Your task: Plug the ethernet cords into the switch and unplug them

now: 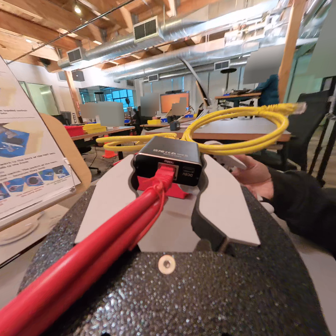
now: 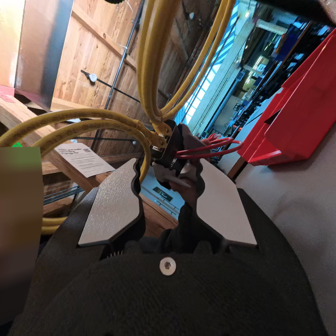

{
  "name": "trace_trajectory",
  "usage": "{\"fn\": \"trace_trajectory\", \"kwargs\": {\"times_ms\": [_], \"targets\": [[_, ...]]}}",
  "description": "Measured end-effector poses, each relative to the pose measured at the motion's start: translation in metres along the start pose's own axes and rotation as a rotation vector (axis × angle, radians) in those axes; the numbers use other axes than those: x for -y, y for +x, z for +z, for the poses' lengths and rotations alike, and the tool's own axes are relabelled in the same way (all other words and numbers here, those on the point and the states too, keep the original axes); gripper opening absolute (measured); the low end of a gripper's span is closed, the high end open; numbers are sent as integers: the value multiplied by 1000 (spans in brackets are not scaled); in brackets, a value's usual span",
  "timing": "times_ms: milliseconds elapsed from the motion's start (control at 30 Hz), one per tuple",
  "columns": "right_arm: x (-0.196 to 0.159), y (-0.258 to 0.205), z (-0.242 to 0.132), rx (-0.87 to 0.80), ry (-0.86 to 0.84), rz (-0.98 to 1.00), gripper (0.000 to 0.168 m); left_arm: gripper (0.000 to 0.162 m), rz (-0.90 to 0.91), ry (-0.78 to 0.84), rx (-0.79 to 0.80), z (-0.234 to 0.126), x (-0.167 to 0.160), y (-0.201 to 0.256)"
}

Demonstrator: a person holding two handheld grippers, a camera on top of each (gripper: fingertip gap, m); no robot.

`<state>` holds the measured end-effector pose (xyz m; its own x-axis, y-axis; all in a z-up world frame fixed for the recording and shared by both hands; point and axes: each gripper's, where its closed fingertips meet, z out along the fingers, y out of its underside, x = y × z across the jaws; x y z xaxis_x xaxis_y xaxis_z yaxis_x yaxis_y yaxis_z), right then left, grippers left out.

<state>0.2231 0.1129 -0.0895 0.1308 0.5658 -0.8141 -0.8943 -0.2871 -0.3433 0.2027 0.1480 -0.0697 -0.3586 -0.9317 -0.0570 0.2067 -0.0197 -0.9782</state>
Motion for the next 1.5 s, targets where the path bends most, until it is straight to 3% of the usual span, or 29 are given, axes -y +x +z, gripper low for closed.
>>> {"fn": "trace_trajectory", "kwargs": {"times_ms": [167, 400, 500, 567, 633, 833, 933, 1067, 1133, 1200, 1300, 1400, 1500], "targets": [[-13, -3, 13, 58, -23, 28, 51, 64, -13, 48, -23, -2, 1, 4], [3, 1, 13, 4, 152, -43, 34, 65, 190, 3, 88, -6, -1, -2], [1, 7, 14, 9, 172, -66, 35, 64, 310, -30, 181, -6, 2, -7], [-1, 22, 13, 6, 195, -21, 35, 64, 360, -36, 226, -6, 9, -9], [-9, 37, 16, 3, 190, 41, 25, 64, 367, -16, 222, -5, 16, -5], [-26, 23, 35, 56, 198, -35, 32, 65, 399, -32, 210, -1, 8, 4], [-13, 9, 26, 34, 269, -146, 3, 65, 404, -29, 230, -3, 5, 4], [9, -9, 11, 76, 397, -157, 15, 64, 397, -21, 240, -4, 5, 3], [7, -9, 13, 27, 349, -204, 15, 64, 391, -22, 245, -5, 4, 2], [3, 4, 16, -93, 309, -213, 47, 64, 393, -20, 260, -5, 3, 2], [2, 12, 16, -130, 341, -165, 59, 64, 404, -2, 266, -5, 5, 2], [1, 3, 18, -38, 354, -116, 52, 64, 426, 12, 250, -4, 7, 6], [0, -11, 19, 46, 365, -130, 25, 64, 453, 8, 252, -3, 7, 8]]}}
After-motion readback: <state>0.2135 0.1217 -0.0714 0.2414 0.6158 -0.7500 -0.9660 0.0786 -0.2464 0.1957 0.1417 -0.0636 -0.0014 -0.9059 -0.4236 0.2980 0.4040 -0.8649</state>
